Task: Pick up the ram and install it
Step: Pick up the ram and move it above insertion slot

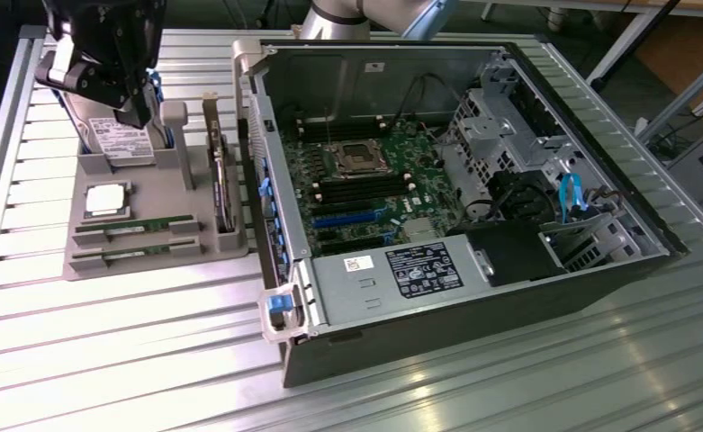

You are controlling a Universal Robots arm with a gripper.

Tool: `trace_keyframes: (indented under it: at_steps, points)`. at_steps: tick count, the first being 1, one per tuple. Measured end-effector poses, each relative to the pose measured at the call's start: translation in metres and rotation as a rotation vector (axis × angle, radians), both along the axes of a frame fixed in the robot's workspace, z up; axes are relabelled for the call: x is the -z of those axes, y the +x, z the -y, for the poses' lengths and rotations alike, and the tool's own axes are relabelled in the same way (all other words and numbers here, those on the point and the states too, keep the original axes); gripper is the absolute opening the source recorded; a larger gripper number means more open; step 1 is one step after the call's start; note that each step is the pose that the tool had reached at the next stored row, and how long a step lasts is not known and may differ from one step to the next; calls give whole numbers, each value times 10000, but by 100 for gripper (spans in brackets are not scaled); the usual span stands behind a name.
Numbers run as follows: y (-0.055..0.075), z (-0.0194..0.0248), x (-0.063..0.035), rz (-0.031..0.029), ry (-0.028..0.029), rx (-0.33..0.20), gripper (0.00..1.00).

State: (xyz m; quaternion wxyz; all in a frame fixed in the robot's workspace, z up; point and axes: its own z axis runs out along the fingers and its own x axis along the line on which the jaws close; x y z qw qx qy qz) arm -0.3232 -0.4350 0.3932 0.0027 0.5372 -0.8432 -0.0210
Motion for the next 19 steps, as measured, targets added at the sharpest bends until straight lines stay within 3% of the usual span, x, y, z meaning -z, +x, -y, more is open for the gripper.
trace_keyframes:
  at_steps: [19]
  points:
    - [0, 0, 0, 0, -47, -2763, 10]
